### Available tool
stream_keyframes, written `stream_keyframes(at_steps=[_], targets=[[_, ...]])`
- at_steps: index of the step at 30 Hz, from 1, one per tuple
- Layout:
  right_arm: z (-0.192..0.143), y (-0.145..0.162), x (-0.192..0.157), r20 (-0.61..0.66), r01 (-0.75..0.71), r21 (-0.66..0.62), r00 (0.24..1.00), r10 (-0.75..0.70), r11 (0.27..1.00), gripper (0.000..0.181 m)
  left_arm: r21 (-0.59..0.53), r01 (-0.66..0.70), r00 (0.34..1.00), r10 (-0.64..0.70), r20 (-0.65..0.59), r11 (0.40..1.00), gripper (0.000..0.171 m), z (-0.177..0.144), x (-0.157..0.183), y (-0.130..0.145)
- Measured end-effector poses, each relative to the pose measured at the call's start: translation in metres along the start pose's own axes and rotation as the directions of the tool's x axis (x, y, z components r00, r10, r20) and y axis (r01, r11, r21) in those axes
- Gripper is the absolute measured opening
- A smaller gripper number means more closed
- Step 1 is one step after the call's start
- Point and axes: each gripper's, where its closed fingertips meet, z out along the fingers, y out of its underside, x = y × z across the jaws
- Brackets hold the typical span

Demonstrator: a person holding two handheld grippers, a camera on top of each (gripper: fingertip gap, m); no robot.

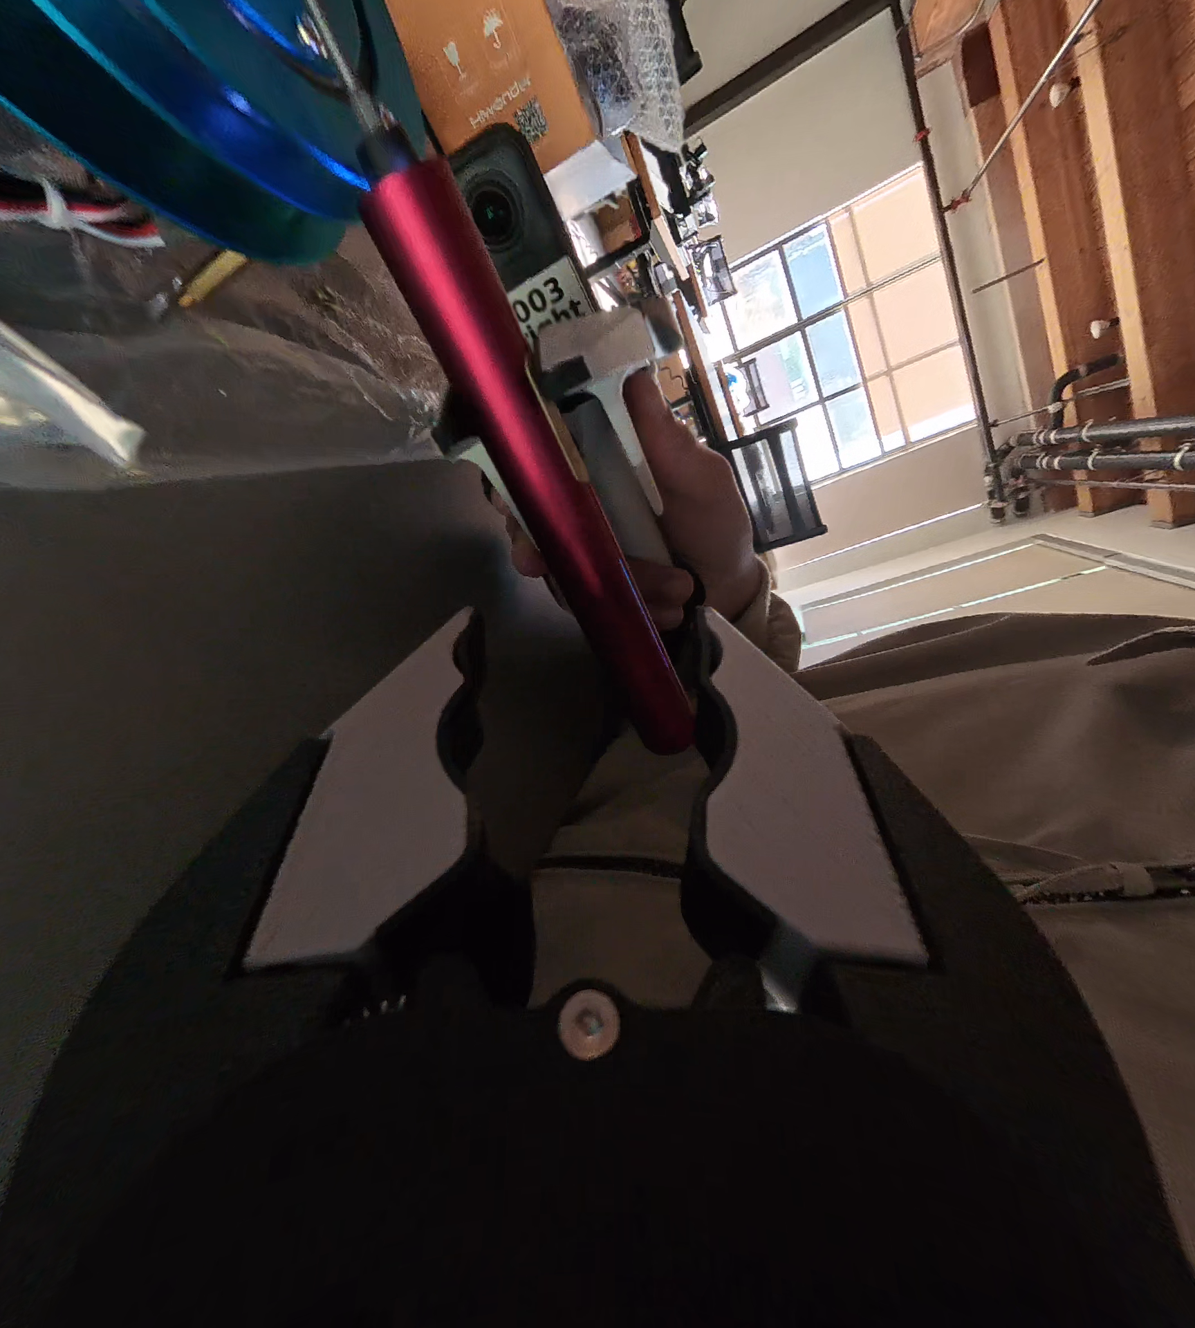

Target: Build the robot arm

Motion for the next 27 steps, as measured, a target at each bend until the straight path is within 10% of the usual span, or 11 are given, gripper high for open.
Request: stream_keyframes(at_steps=[27], targets=[[0.004, -0.006, 0.003, 0.004, 0.046, 0.04, 0.999, -0.047, 0.998, 0.018, -0.047, 0.053, 0.999, -0.053, 0.013, 0.997, 0.024, 0.017, 0.0, 0.017]])
